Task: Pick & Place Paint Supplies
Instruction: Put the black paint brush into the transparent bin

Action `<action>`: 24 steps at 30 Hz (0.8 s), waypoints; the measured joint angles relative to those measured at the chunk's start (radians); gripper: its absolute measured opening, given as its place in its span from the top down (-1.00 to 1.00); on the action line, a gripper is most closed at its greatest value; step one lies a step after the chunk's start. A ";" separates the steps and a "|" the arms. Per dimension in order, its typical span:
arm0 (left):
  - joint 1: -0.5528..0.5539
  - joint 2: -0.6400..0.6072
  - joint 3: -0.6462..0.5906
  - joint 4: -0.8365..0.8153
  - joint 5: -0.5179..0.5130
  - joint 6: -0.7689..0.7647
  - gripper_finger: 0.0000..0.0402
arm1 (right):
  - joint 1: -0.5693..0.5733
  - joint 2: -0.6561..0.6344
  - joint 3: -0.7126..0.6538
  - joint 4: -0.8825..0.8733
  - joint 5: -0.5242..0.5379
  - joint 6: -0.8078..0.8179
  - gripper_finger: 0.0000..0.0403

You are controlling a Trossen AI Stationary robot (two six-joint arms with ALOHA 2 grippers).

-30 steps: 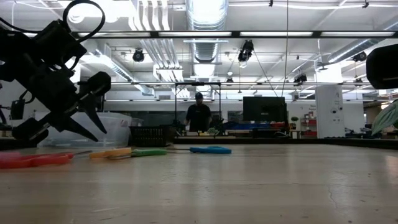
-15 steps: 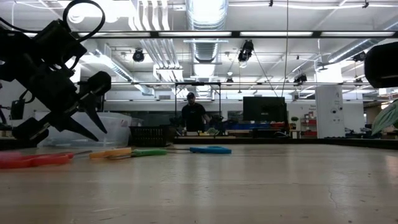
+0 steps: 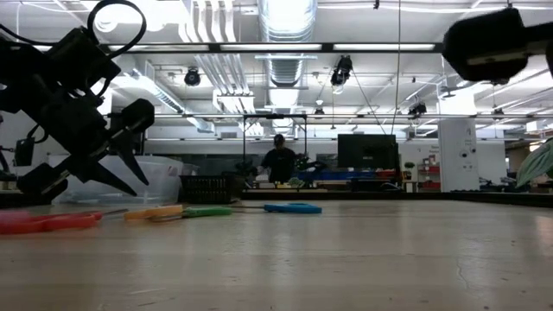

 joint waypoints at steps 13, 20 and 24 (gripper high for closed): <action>0.000 0.000 0.000 -0.001 0.000 -0.002 0.53 | -0.130 -0.101 0.001 0.024 0.114 0.139 0.88; 0.000 0.000 0.000 -0.001 0.000 -0.003 0.53 | -0.288 -0.137 0.001 0.090 0.124 0.195 0.88; 0.000 0.000 0.000 -0.001 0.000 -0.003 0.53 | -0.398 -0.140 0.011 0.123 0.123 0.210 0.88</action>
